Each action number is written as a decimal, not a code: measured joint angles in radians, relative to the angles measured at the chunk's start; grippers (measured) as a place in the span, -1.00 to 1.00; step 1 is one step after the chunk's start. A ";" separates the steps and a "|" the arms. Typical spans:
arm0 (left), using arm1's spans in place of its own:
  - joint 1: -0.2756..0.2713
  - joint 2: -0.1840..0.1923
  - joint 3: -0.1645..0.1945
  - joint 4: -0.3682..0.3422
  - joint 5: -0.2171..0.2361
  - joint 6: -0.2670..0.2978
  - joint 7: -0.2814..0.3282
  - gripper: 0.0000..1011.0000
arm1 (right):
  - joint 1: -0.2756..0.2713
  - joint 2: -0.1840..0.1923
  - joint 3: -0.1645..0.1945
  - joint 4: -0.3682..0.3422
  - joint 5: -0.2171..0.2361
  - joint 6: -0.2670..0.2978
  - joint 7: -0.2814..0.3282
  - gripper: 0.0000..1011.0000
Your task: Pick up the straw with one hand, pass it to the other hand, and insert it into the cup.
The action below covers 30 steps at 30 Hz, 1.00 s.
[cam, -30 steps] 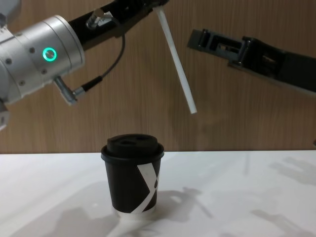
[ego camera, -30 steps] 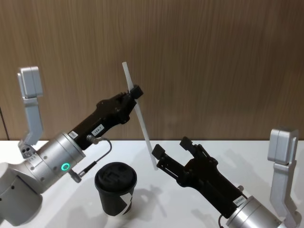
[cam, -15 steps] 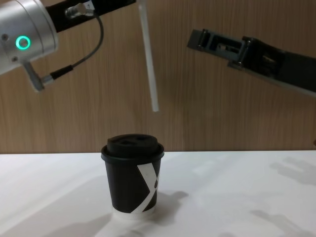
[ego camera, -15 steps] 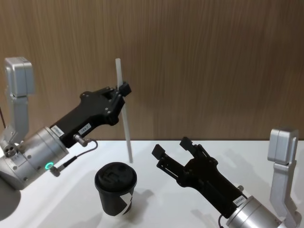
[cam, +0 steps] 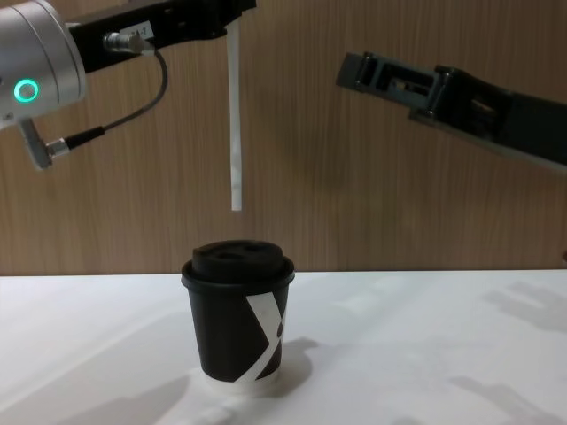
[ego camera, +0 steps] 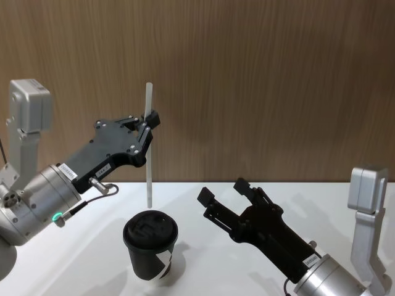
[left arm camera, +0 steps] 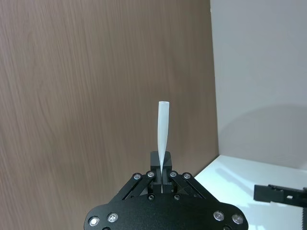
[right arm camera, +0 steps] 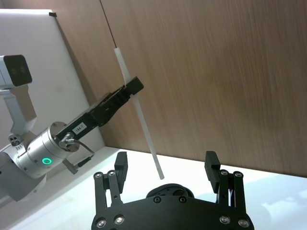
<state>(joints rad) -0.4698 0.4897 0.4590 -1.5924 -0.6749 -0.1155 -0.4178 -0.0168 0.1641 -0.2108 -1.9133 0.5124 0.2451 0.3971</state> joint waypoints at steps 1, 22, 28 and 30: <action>0.000 0.000 0.000 0.002 0.004 -0.001 0.001 -0.98 | 0.000 0.000 0.000 0.000 0.000 0.000 0.000 0.98; -0.017 -0.039 0.012 0.083 0.017 -0.019 -0.052 -0.98 | 0.000 0.000 0.000 0.000 0.000 0.000 0.000 0.98; -0.021 -0.048 0.013 0.099 0.016 -0.020 -0.065 -0.98 | 0.000 0.000 0.000 0.000 0.000 0.000 0.000 0.98; -0.022 -0.051 0.012 0.104 0.016 -0.021 -0.069 -0.98 | 0.000 0.000 0.000 0.000 0.000 0.000 0.000 0.98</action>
<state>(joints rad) -0.4921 0.4388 0.4715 -1.4882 -0.6586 -0.1361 -0.4870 -0.0168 0.1641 -0.2108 -1.9133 0.5124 0.2451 0.3971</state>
